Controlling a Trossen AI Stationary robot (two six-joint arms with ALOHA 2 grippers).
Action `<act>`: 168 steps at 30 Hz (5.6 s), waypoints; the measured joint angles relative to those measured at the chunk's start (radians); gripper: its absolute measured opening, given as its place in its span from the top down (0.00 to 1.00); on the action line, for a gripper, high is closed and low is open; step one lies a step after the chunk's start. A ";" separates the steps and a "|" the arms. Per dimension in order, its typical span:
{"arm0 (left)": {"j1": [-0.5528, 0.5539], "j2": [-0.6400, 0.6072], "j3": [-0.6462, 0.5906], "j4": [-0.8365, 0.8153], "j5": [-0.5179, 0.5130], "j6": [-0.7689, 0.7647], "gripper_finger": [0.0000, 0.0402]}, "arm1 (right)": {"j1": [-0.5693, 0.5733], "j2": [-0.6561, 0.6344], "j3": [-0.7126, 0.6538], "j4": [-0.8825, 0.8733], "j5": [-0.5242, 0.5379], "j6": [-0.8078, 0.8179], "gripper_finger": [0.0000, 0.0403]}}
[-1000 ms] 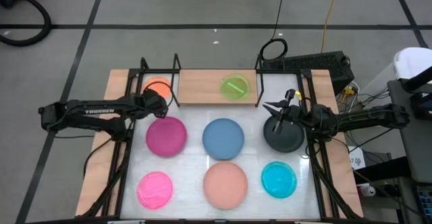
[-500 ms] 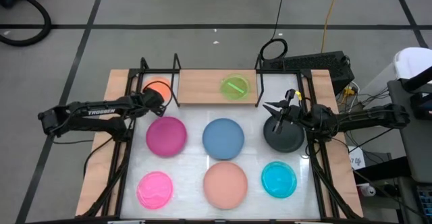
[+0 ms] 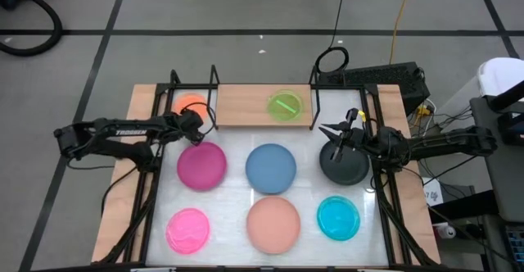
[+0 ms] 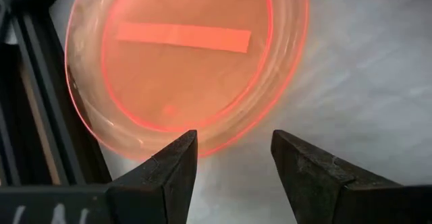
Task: Place and stack plates onto a shelf
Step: Stack the orange plate on the green plate, then stack the light blue plate on the orange plate
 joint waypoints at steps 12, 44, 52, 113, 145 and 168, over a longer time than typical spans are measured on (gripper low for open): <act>0.000 0.091 0.000 0.094 -0.073 0.030 0.59 | 0.000 0.000 0.000 0.000 0.001 0.000 0.89; -0.039 -0.229 0.177 -0.122 -0.055 -0.099 1.00 | 0.000 0.000 0.000 0.000 0.000 0.008 0.89; -0.039 -0.260 0.324 -0.187 -0.105 -0.027 1.00 | 0.000 0.000 0.000 0.000 0.000 0.008 0.89; -0.329 0.851 1.102 0.278 0.182 0.772 0.98 | 0.000 0.000 0.000 0.030 0.127 -0.004 0.89; -0.304 0.853 1.101 0.248 0.245 0.732 0.77 | 0.000 0.000 0.000 0.027 0.127 0.022 0.89; -0.555 0.073 0.707 0.367 0.081 0.517 0.76 | 0.001 0.000 0.000 -0.021 0.127 0.033 0.89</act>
